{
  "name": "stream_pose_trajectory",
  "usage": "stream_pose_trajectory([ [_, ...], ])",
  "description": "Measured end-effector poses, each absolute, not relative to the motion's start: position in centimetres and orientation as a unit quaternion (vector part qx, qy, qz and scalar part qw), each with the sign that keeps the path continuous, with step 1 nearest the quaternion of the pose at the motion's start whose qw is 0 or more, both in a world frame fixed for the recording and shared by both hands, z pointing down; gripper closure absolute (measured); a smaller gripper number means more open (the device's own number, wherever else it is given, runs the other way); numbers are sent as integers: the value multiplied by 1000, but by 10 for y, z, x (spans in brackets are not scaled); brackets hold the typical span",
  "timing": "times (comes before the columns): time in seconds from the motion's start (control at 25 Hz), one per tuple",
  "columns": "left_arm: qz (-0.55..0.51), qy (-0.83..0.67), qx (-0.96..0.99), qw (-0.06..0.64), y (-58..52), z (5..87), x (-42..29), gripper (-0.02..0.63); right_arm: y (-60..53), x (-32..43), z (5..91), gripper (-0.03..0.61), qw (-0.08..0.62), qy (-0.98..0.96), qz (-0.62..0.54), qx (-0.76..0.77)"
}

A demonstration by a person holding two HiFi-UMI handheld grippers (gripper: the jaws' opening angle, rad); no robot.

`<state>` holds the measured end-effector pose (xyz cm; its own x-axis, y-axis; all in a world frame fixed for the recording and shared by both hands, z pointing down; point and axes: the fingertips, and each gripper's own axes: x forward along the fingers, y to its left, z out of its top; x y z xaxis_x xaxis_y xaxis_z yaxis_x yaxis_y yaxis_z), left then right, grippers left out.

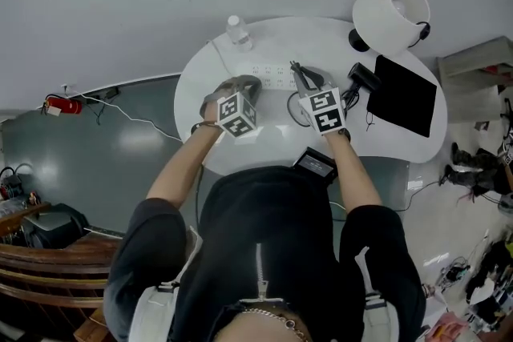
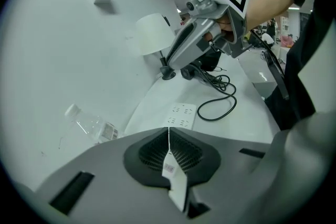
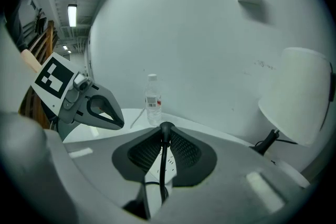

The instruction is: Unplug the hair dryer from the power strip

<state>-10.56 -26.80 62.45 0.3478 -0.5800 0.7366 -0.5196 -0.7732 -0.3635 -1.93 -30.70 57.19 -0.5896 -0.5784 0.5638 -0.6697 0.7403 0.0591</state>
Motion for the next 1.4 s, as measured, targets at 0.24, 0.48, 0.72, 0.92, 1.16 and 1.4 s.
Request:
stream_pose_trajectory([
  [0.24, -424, 377, -823, 19, -254, 600, -112, 598, -296, -23, 552, 526, 273, -890, 71, 359],
  [0.48, -411, 388, -825, 16, -232, 592, -116, 598, -281, -28, 540, 526, 259, -894, 60, 362],
  [0.72, -395, 404, -825, 19, -227, 578, -122, 598, -274, -25, 525, 528, 247, -895, 48, 368],
  [0.92, -394, 405, -825, 21, -226, 576, -121, 598, -271, -17, 526, 531, 251, -892, 39, 373],
  [1.16, -392, 403, -827, 18, -222, 579, -116, 598, -267, -13, 531, 532, 261, -890, 39, 373],
  [1.4, -395, 401, -826, 16, -223, 582, -116, 598, -266, -11, 534, 535, 263, -890, 43, 371],
])
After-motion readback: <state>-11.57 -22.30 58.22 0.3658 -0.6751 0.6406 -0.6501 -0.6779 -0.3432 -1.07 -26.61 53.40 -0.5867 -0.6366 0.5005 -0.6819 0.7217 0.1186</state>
